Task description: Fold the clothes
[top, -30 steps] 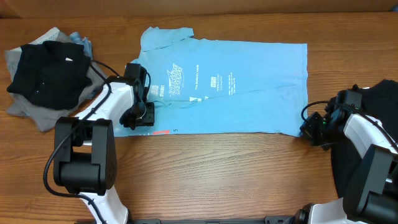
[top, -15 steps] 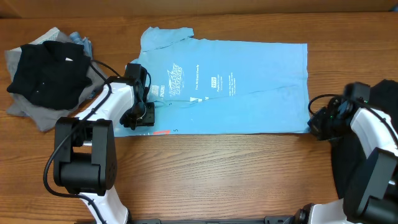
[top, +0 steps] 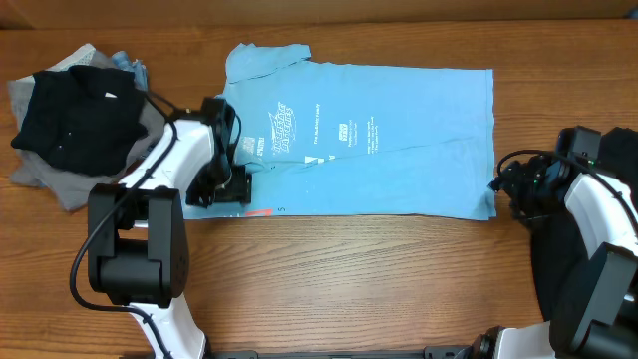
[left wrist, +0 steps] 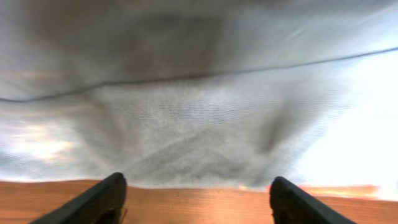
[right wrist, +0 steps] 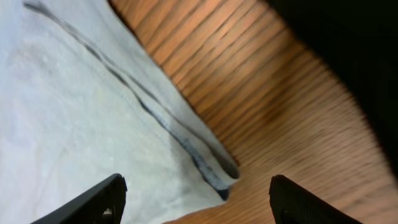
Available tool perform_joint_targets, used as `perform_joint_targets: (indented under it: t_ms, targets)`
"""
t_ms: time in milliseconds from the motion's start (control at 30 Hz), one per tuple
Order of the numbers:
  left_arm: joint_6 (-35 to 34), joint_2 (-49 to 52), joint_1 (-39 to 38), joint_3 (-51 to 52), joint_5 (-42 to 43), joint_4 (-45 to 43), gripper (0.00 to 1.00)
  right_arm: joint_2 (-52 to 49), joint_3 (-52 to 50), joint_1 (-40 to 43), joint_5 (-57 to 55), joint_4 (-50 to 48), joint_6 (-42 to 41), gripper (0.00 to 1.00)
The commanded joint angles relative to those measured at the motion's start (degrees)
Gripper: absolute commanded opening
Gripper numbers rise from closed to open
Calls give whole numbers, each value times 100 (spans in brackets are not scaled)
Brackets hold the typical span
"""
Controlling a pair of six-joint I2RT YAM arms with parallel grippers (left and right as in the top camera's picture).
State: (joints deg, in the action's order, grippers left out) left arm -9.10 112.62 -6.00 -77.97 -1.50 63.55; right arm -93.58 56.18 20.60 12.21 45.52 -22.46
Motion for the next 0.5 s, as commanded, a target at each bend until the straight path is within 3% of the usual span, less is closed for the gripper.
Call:
perform_joint_targets:
  t_ms: [0, 67, 267, 333, 467]
  targets:
    - [254, 11, 7, -822, 282, 328, 86, -155, -289, 15, 396, -2, -2, 76]
    - [293, 9, 9, -1268, 304, 612, 89, -170, -415, 15, 343, 17, -2, 75]
    - [289, 9, 13, -2704, 306, 1412, 93, -170, -807, 15, 299, -330, -28, 51]
    - [291, 9, 13, -3093, 304, 1565, 94, -170, -868, 15, 420, -581, -24, 49]
    - [291, 9, 13, -3526, 302, 1751, 96, -170, -874, 15, 721, -774, -26, 29]
